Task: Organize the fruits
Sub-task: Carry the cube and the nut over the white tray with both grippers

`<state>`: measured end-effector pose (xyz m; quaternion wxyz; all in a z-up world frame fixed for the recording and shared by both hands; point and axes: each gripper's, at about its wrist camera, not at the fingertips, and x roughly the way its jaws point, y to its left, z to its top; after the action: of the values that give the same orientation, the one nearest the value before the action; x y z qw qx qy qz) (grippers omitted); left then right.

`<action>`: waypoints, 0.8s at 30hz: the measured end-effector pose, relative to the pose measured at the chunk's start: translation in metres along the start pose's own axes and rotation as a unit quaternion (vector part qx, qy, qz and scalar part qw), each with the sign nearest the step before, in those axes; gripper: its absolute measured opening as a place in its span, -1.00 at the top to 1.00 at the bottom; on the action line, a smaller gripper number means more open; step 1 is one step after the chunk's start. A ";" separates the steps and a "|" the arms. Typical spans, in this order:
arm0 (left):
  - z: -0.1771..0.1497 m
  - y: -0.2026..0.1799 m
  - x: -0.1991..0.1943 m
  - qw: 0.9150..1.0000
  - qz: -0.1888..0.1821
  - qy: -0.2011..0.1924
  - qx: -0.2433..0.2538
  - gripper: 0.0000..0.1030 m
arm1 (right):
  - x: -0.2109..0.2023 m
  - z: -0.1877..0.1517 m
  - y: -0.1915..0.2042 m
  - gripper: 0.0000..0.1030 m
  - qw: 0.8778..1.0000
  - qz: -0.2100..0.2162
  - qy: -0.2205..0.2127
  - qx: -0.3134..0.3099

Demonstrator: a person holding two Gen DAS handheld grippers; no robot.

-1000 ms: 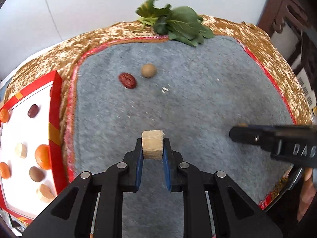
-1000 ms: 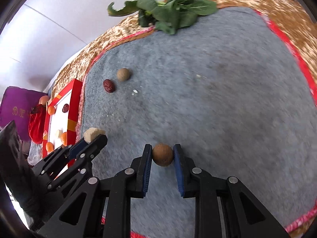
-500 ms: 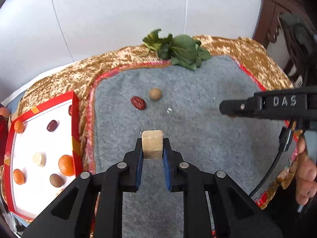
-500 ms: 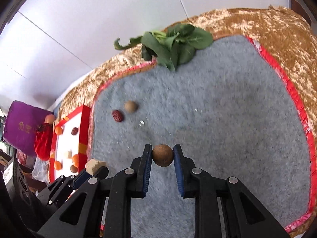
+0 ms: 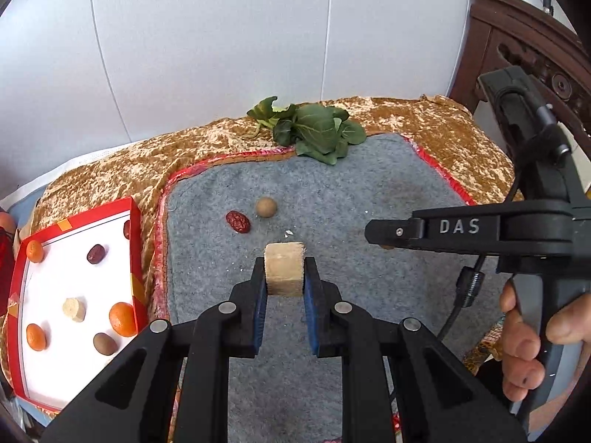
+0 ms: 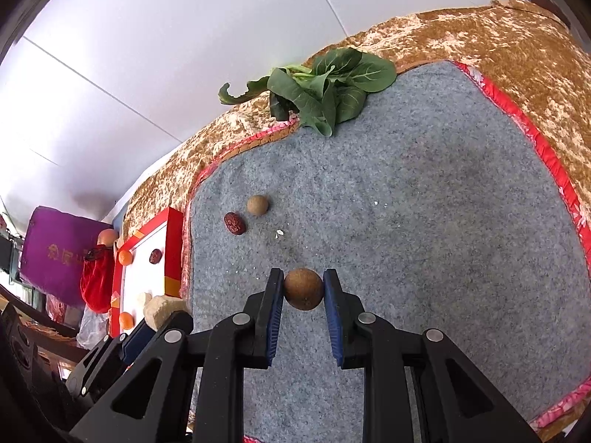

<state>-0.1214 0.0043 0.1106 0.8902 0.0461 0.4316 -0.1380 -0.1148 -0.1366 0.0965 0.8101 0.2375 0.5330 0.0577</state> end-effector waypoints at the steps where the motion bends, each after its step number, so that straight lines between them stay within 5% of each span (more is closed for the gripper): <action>1: 0.000 0.001 -0.003 1.000 -0.001 -0.003 -0.001 0.70 | 0.000 0.000 0.001 0.57 1.000 0.000 0.000 0.000; 24: -0.013 0.024 -0.012 1.000 0.022 0.003 -0.016 0.70 | 0.027 -0.014 0.032 0.57 0.999 0.012 0.024 -0.023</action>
<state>-0.1308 0.0325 0.1109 0.8924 0.0415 0.4354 -0.1112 -0.1103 -0.0943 0.0841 0.8017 0.2237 0.5477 0.0855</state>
